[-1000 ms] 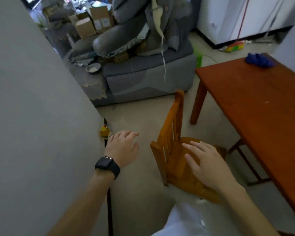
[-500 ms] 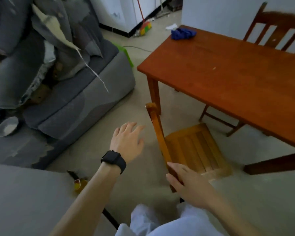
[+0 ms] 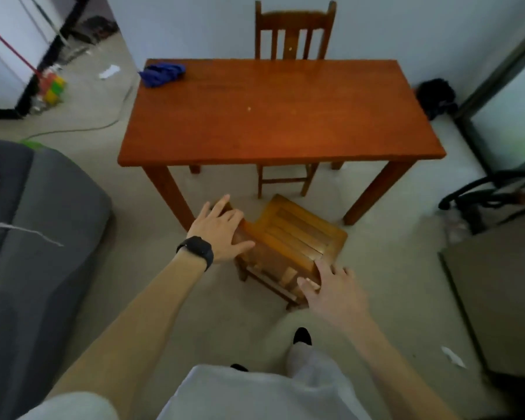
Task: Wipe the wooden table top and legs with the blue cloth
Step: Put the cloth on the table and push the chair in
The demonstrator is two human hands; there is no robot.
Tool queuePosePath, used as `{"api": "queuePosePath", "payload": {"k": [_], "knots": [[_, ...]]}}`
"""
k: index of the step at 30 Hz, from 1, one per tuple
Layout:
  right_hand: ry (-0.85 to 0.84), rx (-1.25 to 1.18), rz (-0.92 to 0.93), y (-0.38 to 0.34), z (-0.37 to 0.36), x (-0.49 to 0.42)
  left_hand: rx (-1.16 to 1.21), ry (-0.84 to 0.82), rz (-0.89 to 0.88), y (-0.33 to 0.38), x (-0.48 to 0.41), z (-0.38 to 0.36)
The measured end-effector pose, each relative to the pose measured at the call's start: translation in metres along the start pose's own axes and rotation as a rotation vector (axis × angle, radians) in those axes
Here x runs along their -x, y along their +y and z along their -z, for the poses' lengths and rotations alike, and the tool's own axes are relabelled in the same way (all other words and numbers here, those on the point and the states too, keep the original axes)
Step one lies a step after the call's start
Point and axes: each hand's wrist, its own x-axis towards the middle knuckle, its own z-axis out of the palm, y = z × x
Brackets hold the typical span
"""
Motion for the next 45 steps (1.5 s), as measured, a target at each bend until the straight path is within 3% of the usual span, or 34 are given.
{"api": "queuePosePath", "payload": {"k": [6, 16, 23, 27, 33, 45], "knots": [[0.053, 0.182, -0.028, -0.018, -0.018, 0.013, -0.202, -0.022, -0.104, -0.008, 0.015, -0.003], [0.068, 0.265, 0.039, -0.024, -0.025, 0.026, -0.071, 0.045, -0.067, -0.021, 0.032, -0.024], [0.063, 0.346, 0.092, 0.008, 0.041, -0.062, -0.016, 0.044, -0.037, -0.007, -0.032, 0.005], [0.039, 0.384, 0.143, 0.025, 0.064, -0.099, -0.086, 0.051, -0.121, -0.008, -0.064, 0.007], [0.058, 0.392, 0.221, 0.065, 0.100, -0.161, -0.132, 0.185, -0.274, 0.012, -0.114, 0.000], [0.086, 0.445, 0.357, 0.114, 0.178, -0.304, -0.082, 0.171, -0.132, 0.048, -0.214, 0.046]]}}
